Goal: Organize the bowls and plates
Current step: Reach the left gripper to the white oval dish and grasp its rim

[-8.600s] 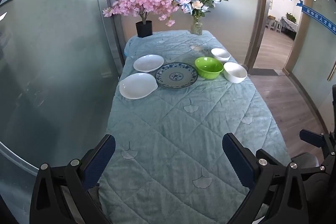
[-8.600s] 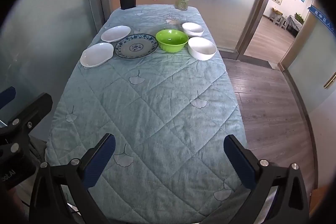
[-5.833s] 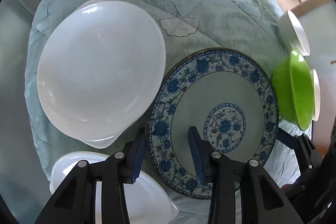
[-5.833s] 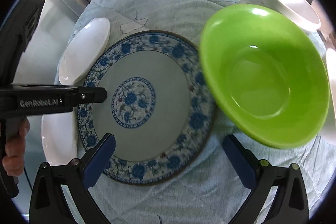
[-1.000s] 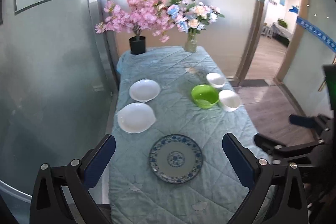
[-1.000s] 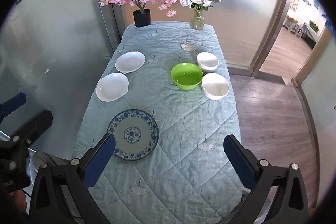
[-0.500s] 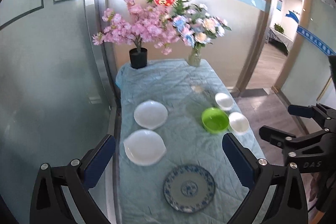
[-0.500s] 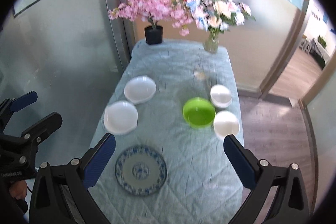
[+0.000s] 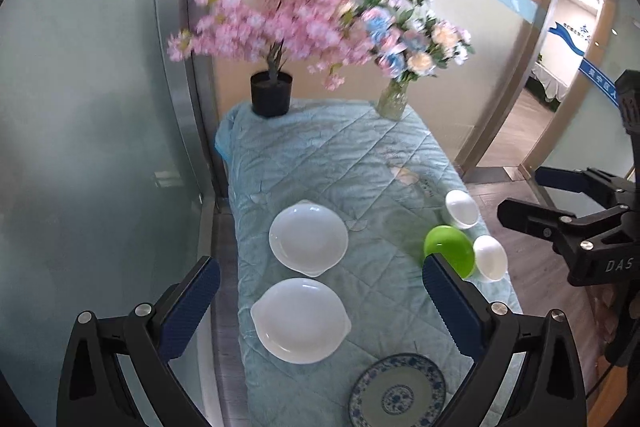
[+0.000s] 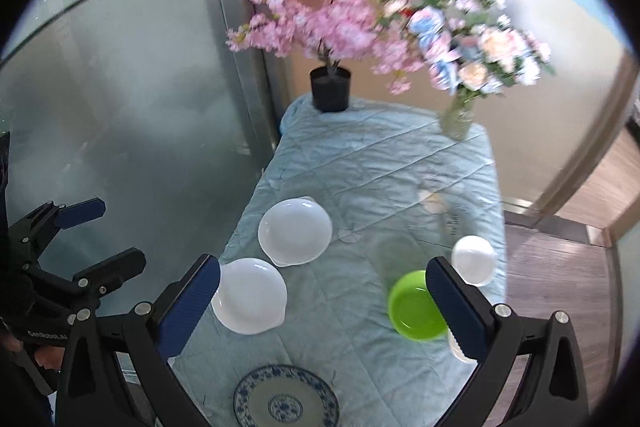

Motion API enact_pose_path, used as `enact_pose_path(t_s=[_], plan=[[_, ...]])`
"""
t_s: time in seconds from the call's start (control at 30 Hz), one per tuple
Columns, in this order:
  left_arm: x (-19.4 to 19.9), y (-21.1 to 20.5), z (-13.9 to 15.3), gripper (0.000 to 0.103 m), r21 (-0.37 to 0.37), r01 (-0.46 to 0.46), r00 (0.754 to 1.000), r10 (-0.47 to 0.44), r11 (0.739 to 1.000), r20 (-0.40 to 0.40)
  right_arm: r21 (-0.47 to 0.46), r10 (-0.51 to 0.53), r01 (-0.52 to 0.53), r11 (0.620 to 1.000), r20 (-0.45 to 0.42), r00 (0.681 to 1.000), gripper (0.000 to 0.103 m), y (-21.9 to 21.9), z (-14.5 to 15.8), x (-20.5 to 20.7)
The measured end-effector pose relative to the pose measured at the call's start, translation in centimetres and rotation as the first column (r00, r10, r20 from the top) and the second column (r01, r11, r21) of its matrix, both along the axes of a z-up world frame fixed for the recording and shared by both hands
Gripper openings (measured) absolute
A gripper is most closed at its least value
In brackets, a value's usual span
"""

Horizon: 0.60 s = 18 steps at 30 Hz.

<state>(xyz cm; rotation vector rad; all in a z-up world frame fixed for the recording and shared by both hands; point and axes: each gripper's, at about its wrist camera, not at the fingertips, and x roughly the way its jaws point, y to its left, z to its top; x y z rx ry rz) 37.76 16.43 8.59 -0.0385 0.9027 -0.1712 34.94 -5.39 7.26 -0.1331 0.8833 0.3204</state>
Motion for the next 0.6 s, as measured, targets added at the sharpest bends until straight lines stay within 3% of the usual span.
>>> enact_pose_path(t_s=[0.17, 0.3, 0.43, 0.6], plan=[[3.9, 2.7, -7.0, 0.099, -0.009, -0.013, 0.993, 0.011, 1.000, -0.116, 0.054, 0.039, -0.034, 0.998, -0.094, 0.995, 0.102, 1.8, -5.4, 4.0], [5.8, 5.5, -14.4, 0.097, -0.020, -0.057, 0.967, 0.050, 0.998, -0.249, 0.094, 0.062, -0.043, 0.995, -0.202, 0.977, 0.100, 3.1, -11.5, 6.3], [6.0, 7.6, -20.8, 0.081, -0.074, -0.089, 0.928, 0.056, 0.993, -0.369, 0.129, 0.079, -0.039, 0.991, -0.327, 0.942, 0.086, 4.2, -18.0, 7.5], [6.0, 8.8, -26.6, 0.075, -0.120, -0.110, 0.891, 0.045, 0.987, -0.452, 0.133, 0.108, -0.059, 0.989, -0.404, 0.908, 0.067, 5.6, -23.4, 7.9]])
